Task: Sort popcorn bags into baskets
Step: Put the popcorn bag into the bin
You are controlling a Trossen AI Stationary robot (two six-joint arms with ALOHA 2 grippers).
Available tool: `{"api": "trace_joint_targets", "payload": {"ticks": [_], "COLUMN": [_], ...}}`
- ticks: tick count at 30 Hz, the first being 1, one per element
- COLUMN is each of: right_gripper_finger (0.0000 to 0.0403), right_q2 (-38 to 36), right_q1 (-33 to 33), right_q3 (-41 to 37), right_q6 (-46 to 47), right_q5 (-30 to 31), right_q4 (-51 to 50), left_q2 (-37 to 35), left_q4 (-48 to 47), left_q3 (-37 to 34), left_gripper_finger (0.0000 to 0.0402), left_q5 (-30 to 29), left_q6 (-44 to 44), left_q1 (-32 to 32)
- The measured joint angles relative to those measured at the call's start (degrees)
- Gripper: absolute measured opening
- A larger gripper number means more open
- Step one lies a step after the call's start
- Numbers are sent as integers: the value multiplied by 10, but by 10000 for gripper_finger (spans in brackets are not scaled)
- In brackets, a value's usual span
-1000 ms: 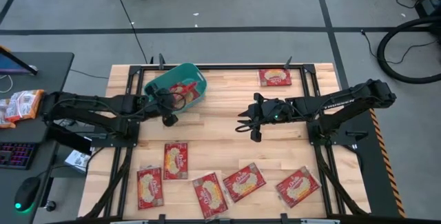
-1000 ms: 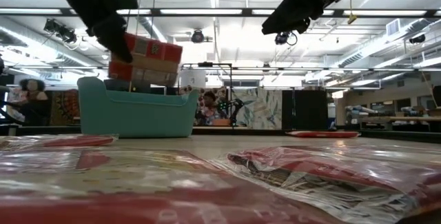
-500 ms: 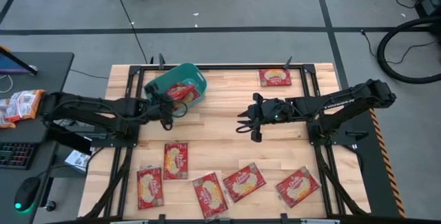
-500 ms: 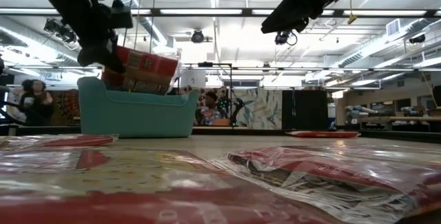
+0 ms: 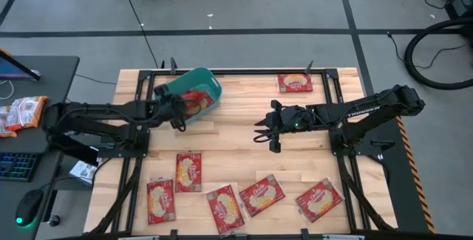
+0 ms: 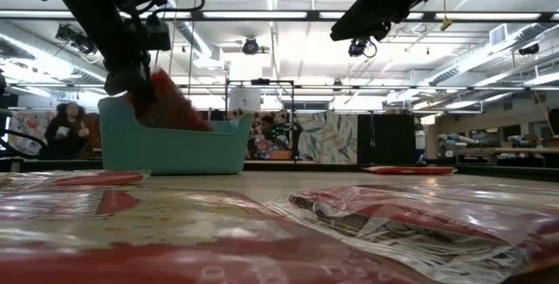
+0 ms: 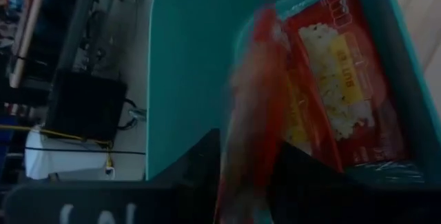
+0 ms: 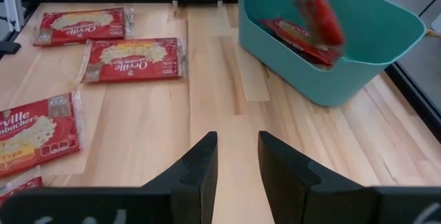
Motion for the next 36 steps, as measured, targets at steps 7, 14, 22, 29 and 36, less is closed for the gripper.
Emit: {"api": "trace_joint_targets", "payload": {"ticks": [7, 14, 22, 29, 36], "right_gripper_finger": [110, 110, 110, 110, 110], "right_q2": [1, 3, 3, 4, 4], "right_q1": [0, 0, 0, 0, 2], "right_q3": [0, 0, 0, 0, 0], "right_q6": [1, -4, -5, 0, 11], "right_q5": [-1, -1, -1, -1, -1], "right_q4": [0, 0, 0, 0, 0], "left_q2": [0, 0, 0, 0, 0], "left_q4": [0, -9, -56, -132, -206], "left_q3": [0, 0, 13, 62, 85], "left_gripper_finger": [158, 172, 165, 164, 164], "left_q5": [88, 143, 135, 146, 221], "left_q6": [-8, -51, -129, -223, -308], "left_q1": [12, 12, 20, 21, 21]}}
